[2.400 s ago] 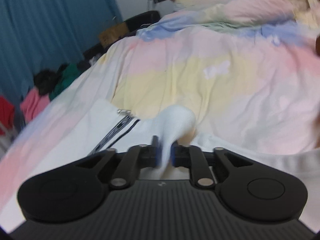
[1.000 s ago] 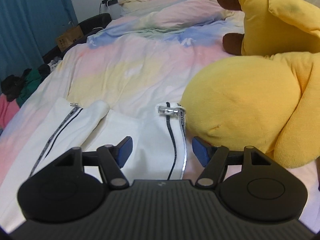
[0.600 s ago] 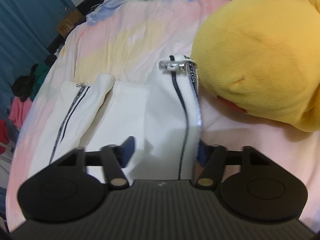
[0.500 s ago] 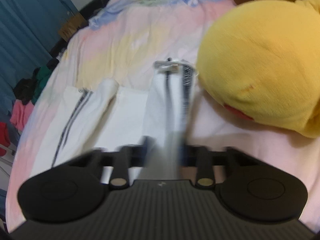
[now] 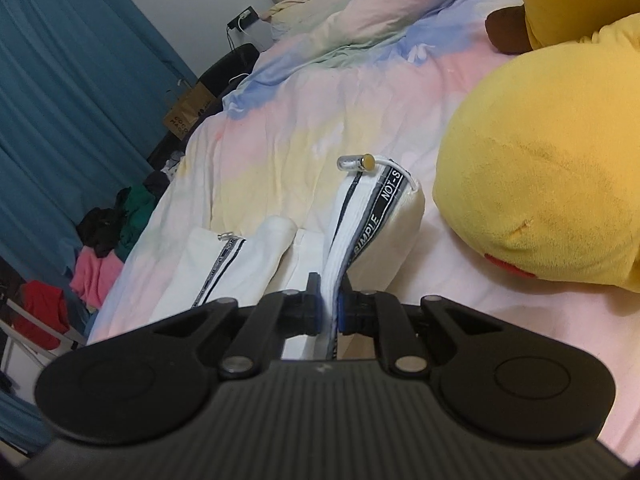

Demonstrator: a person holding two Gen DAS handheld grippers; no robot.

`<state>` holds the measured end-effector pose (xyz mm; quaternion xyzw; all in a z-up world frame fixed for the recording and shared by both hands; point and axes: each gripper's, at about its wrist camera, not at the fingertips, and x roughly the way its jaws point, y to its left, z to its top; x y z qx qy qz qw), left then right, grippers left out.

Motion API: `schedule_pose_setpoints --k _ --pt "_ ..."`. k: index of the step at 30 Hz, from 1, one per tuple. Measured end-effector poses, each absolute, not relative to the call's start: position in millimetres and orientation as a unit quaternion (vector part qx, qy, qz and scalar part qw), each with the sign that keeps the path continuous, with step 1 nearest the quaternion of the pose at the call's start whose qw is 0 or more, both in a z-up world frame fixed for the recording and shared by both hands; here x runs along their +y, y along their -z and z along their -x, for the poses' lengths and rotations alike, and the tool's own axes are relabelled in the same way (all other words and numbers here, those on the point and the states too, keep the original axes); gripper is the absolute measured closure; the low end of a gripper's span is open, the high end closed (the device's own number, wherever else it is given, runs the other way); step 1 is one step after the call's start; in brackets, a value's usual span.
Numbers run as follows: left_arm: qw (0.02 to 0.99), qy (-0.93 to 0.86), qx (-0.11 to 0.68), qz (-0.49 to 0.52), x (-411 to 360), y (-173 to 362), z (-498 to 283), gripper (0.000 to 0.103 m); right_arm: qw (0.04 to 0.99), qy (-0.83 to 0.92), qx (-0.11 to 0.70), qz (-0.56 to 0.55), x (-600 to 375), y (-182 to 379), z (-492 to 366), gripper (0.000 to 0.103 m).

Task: Fold clothes

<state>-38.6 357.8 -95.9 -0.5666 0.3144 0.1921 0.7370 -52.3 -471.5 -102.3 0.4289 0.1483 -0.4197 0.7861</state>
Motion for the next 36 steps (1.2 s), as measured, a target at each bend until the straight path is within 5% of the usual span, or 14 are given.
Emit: schedule_pose_setpoints --k 4,5,20,28,36 --pt "0.748 -0.193 0.292 0.565 362.4 92.6 44.9 0.073 0.79 0.419 0.15 -0.422 -471.7 102.6 45.9 0.092" --pt "0.755 -0.195 0.287 0.557 355.5 89.2 43.3 0.09 0.794 0.416 0.147 -0.418 -471.1 101.1 45.3 0.092" --pt "0.8 -0.11 0.225 0.545 340.1 -15.8 79.7 0.094 0.833 0.383 0.078 -0.392 -485.5 46.1 68.5 0.093" --pt "0.819 -0.141 0.243 0.5 306.9 -47.4 -76.4 0.094 0.848 0.378 0.12 -0.352 -504.9 23.6 -68.1 0.093" --pt "0.85 -0.19 0.282 0.403 246.8 -0.1 -291.2 0.094 0.816 0.412 0.207 -0.35 -534.1 86.9 -247.0 0.092"
